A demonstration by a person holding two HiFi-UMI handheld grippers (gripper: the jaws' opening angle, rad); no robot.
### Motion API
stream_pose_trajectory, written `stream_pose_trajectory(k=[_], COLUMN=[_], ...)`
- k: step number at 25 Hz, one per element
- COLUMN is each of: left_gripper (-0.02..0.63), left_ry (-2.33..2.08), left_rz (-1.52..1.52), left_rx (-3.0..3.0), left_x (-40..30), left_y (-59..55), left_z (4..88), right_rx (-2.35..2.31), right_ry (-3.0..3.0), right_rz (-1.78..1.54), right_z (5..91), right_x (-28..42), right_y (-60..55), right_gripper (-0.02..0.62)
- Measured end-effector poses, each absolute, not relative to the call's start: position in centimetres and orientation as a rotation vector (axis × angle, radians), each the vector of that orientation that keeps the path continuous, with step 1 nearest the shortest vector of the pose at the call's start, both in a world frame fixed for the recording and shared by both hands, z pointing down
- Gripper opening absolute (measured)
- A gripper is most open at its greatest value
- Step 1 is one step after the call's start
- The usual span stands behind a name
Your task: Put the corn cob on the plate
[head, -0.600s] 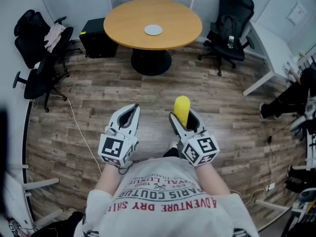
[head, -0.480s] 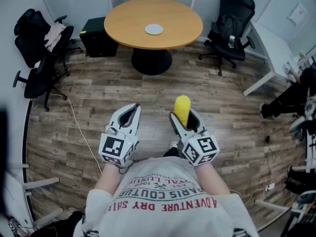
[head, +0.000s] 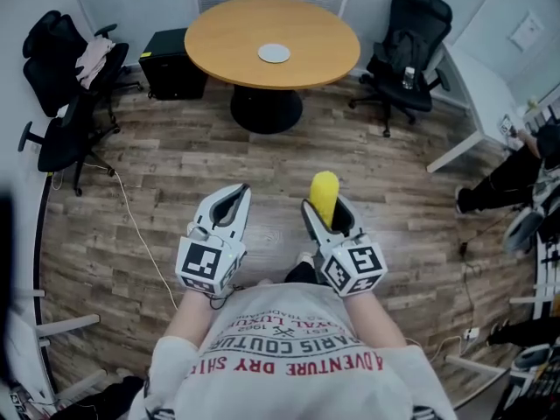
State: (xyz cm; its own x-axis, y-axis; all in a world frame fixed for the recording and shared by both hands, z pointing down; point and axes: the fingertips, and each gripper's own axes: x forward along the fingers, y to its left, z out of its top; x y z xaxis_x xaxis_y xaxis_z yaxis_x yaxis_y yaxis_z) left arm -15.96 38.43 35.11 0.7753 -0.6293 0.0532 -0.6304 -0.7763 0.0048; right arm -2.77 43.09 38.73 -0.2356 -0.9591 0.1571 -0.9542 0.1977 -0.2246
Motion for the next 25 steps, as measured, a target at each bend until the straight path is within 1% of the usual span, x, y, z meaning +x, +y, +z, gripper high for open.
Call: stream_pose_trajectory(k=[8, 14, 25], left_gripper=[0.032, 0.031, 0.032], left_ry=[-1.072, -1.114, -1.195], left_rz=[0.07, 0.084, 0.163], left_rx=[2.911, 2.888, 2.866], left_x=[-16.8, -16.0, -9.3], left_y=[36.8, 34.0, 24.8], left_z=[35.5, 36.5, 37.4], right_rx=[-1.913, -1.87, -1.792], right_ry=[2.432, 2.466, 2.53], right_rz=[-0.471, -0.467, -0.466], right_z=[39.1, 40.2, 40.6], right_x=[-3.1, -2.1, 4.5], right_y=[41.3, 38.1, 27.2], right_gripper=[0.267, 0.267, 0.267])
